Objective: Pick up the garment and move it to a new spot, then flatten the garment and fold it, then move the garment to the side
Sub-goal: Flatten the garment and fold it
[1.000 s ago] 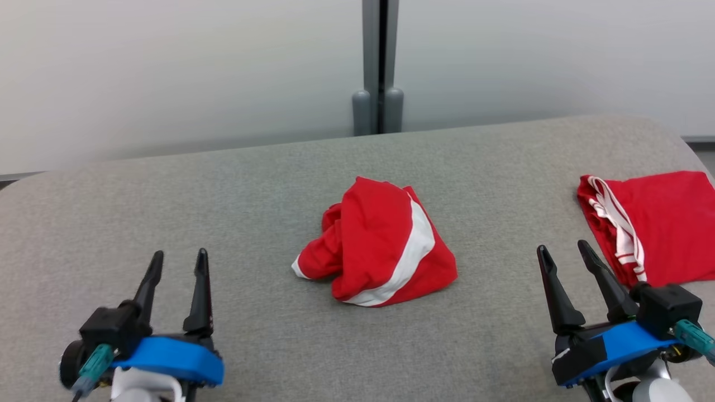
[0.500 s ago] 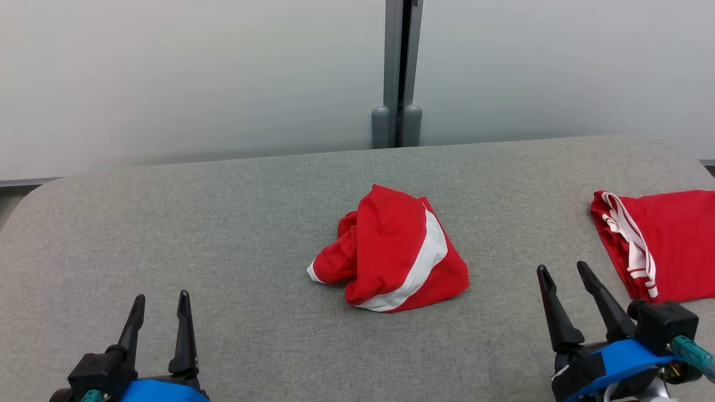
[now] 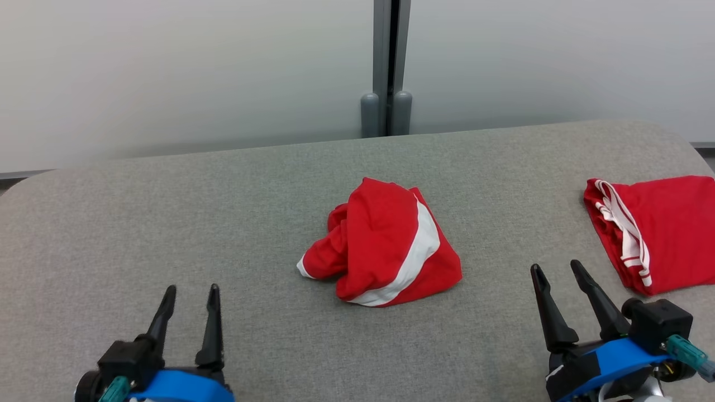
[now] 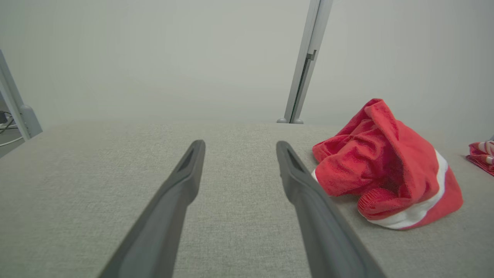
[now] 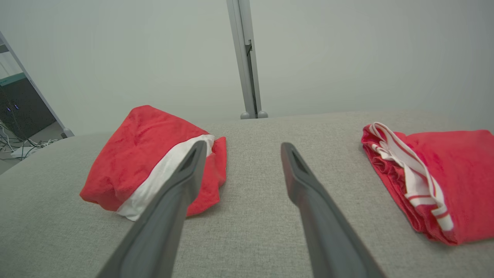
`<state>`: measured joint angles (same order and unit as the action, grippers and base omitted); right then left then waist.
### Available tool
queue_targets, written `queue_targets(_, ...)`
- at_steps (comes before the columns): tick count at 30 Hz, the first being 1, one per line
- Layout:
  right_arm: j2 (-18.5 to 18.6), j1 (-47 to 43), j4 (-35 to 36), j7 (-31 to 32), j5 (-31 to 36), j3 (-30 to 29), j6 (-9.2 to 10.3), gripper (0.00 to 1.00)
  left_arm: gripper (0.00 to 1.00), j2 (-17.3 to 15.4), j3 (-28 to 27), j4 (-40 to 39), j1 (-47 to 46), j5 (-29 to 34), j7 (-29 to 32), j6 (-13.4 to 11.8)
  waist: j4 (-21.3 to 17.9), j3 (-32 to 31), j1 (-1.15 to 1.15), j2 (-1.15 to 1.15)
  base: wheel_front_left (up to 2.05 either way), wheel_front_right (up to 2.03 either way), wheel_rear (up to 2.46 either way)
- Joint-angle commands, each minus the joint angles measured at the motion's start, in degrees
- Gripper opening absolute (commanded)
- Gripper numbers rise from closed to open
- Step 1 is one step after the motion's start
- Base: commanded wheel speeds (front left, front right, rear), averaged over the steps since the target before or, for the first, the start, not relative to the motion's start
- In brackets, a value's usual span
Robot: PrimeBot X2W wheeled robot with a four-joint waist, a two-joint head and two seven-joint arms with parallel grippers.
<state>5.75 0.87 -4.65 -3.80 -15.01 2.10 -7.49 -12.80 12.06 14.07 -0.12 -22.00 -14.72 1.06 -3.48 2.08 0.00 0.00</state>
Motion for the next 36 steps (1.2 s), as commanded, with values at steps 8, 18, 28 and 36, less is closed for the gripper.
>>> queue_targets(8,0.21,2.75,-1.02,-1.08,-0.74,2.55,-0.01,1.0,1.0,2.07,10.29,2.61,-7.88,1.23,4.65,5.41,-3.37,2.83,0.0,0.0,0.0,0.0,0.0)
queue_targets(18,-0.59,5.57,-2.83,-2.61,-1.24,5.93,-0.01,1.0,1.0,2.67,16.31,11.06,-15.02,-1.34,9.33,6.38,-9.14,7.55,0.0,0.0,0.0,0.0,0.0)
queue_targets(28,-0.96,6.67,-5.53,-4.84,-1.88,5.51,-0.01,1.0,0.0,-1.39,19.67,4.86,-25.61,-3.69,10.51,6.52,-11.41,8.07,0.0,0.0,0.0,0.0,0.0)
queue_targets(36,-0.98,7.61,-6.61,-5.39,-2.3,6.67,-0.01,1.0,0.0,-9.51,30.43,-4.37,-43.21,-15.86,18.95,6.54,-12.85,5.73,0.0,0.0,0.0,0.0,0.0)
